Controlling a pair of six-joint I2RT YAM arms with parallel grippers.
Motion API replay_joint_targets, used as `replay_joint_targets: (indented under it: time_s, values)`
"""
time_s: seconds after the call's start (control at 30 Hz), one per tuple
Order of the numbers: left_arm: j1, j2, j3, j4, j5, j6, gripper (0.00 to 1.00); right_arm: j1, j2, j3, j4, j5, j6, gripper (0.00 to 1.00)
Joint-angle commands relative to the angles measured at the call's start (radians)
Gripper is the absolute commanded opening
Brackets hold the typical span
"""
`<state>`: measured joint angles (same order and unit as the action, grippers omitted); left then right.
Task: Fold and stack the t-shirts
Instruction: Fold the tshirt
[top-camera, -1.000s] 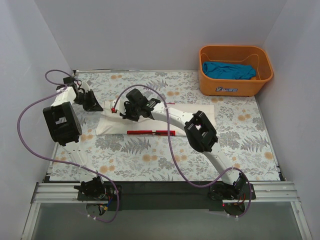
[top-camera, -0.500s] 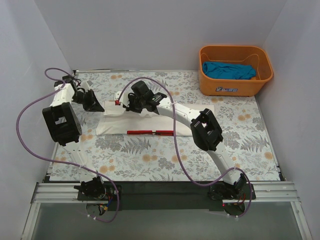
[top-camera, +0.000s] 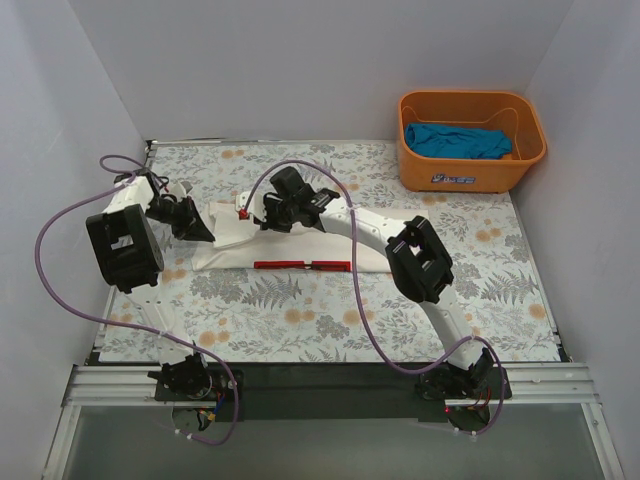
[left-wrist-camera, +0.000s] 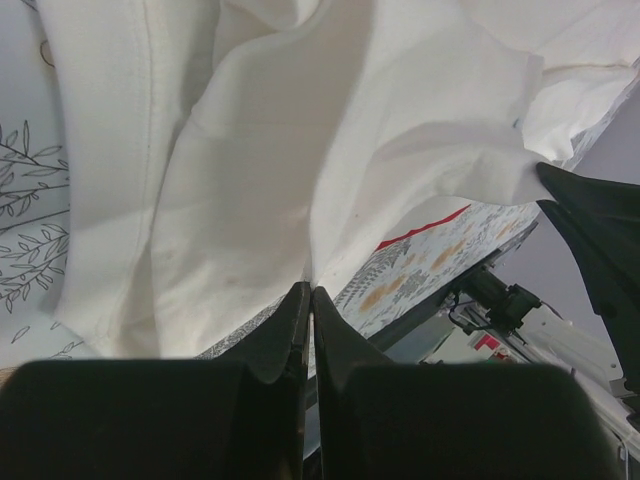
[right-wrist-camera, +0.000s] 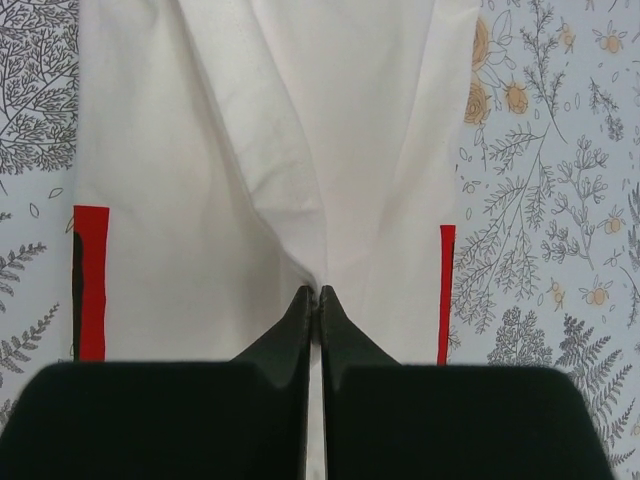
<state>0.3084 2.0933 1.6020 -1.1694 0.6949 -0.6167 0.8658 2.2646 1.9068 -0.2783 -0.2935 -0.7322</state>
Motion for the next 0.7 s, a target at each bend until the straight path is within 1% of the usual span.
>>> replay_joint_targets:
  time_s: [0.0,0.13,0.23,0.5,0.53,0.57,0.6,0.63,0.67]
  values:
    - [0.008,-0.101,-0.030,-0.003,0.000,0.006,0.00,-0.004,-0.073,-0.026,0.034,-0.032,-0.019,0.01]
    - [0.006,-0.099,-0.086,0.033,0.002,-0.015,0.00,-0.004,-0.050,-0.035,0.034,-0.003,-0.042,0.01]
    - [0.008,-0.088,-0.099,0.054,-0.012,-0.026,0.00,-0.004,-0.043,-0.051,0.034,0.002,-0.064,0.01]
    - [0.006,-0.082,-0.057,0.085,-0.044,-0.034,0.00,-0.002,-0.082,-0.133,0.001,-0.016,-0.131,0.02]
    - [0.006,-0.085,-0.051,0.085,-0.046,-0.031,0.00,-0.002,-0.098,-0.153,-0.010,-0.015,-0.157,0.04]
    - [0.006,-0.093,-0.045,0.086,-0.048,-0.026,0.04,-0.001,-0.106,-0.164,-0.018,-0.015,-0.170,0.11]
    - [0.006,-0.105,-0.030,0.085,-0.048,-0.015,0.08,0.001,-0.115,-0.173,-0.028,-0.013,-0.186,0.15]
    - [0.006,-0.122,-0.024,0.086,-0.041,-0.005,0.15,0.001,-0.137,-0.196,-0.048,-0.013,-0.208,0.23]
    - [0.006,-0.122,-0.019,0.088,-0.041,-0.005,0.17,0.001,-0.149,-0.206,-0.056,-0.012,-0.214,0.28]
